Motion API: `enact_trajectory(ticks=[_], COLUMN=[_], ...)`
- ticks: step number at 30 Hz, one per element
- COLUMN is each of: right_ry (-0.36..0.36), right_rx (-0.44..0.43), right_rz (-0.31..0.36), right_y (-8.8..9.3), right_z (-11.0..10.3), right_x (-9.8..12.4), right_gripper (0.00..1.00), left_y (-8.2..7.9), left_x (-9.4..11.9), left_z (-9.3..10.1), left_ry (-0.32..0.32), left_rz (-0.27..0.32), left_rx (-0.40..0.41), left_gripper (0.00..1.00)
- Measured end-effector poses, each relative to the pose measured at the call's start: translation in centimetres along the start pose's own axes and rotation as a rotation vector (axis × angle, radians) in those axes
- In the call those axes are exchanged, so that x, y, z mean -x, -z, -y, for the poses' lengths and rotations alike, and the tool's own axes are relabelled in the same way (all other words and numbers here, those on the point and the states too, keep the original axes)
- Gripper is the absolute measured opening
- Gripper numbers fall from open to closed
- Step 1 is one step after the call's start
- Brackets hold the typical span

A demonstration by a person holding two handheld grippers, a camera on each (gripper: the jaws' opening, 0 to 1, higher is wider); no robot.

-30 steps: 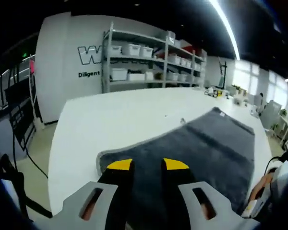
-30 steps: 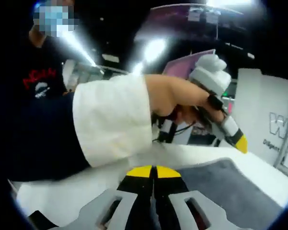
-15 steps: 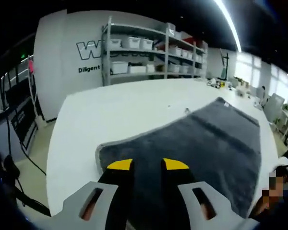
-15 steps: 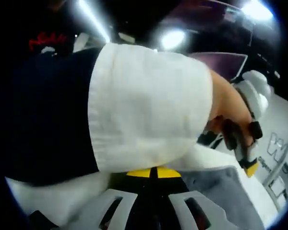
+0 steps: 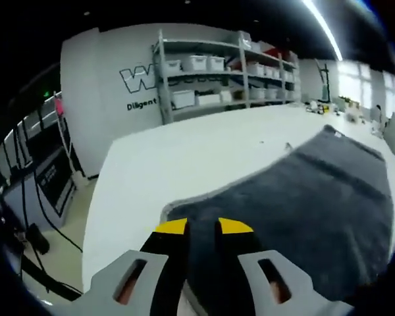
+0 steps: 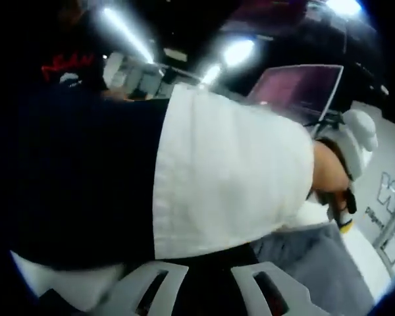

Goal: Open the folded towel by lifting each exposed corner and separating the folded layers until the towel lies flat within the target outline without major curled edges

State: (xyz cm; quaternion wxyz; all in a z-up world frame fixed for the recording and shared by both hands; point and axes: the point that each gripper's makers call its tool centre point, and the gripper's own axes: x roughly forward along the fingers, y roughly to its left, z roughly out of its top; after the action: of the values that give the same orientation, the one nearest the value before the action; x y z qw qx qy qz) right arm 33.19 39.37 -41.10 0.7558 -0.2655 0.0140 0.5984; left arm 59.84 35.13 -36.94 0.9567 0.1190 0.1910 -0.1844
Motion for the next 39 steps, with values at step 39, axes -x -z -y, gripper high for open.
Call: enact_trajectory(ticks=[39], right_ry=[0.072], right_rx=[-0.197], right_rz=[0.056], right_y=[0.4], right_z=[3.8], right_x=[3.3], right_gripper=[0.0], left_y=[0.2], left_x=[-3.5], left_z=[-4.2], left_ry=[-0.112], left_rz=[0.03], left_rx=[0.055], left_gripper=[0.01])
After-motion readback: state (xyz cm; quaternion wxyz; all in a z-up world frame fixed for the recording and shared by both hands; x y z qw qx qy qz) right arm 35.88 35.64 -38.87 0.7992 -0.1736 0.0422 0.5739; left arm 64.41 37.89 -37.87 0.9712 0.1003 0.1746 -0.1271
